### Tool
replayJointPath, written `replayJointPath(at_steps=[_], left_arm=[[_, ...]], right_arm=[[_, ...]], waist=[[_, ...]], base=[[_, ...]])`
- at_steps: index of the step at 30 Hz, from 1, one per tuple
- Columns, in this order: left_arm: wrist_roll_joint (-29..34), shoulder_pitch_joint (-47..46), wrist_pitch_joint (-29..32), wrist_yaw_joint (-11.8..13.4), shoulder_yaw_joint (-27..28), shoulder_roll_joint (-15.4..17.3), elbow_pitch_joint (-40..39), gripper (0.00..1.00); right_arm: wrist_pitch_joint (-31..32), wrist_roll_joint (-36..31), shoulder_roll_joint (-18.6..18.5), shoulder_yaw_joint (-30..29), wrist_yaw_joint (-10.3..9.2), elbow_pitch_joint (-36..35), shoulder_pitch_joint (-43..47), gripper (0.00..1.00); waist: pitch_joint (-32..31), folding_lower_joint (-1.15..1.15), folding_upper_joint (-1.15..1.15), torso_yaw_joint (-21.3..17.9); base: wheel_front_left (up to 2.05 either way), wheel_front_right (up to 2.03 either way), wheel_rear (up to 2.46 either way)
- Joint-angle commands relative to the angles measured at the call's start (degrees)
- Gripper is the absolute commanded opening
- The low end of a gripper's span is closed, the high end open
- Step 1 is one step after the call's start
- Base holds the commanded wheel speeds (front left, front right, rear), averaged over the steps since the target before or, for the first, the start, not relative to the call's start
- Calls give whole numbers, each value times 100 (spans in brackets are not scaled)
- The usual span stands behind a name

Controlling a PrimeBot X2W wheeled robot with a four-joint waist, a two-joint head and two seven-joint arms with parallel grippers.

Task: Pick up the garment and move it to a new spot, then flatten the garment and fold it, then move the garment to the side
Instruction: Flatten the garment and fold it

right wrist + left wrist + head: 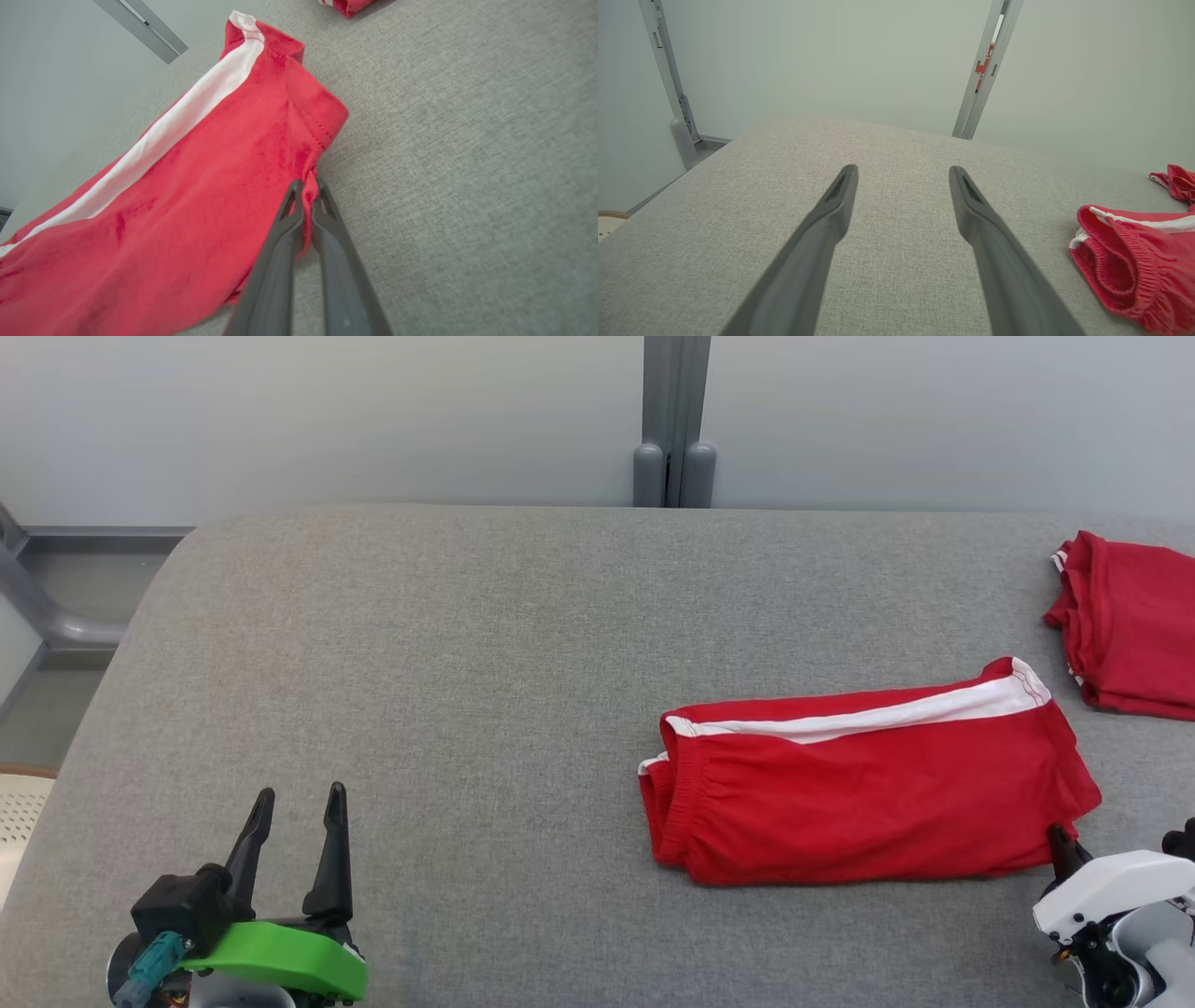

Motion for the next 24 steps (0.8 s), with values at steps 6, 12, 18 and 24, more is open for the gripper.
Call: replayJointPath(at_steps=[6, 12, 18, 24], left_arm=[[19, 100, -15, -22, 11, 61, 34, 100], [66, 141, -15, -22, 47, 44, -1, 100], [78, 167, -15, -22, 39, 45, -36, 100], [77, 189, -15, -22, 24, 23, -48, 100]], right_arm=[[-145, -18, 101, 53, -4, -318, -245, 0], [-207, -237, 307, 391, -3, -985, -456, 0], [-164, -431, 539, 809, -3, -1793, -425, 0], [-25, -707, 742, 1242, -4, -2437, -145, 0]], waist=[[-133, 0, 0, -18], [-262, 0, 0, 49], [-293, 0, 0, 127], [-281, 0, 0, 223]], base=[[0, 0, 0], [0, 0, 0], [0, 0, 0], [0, 0, 0]])
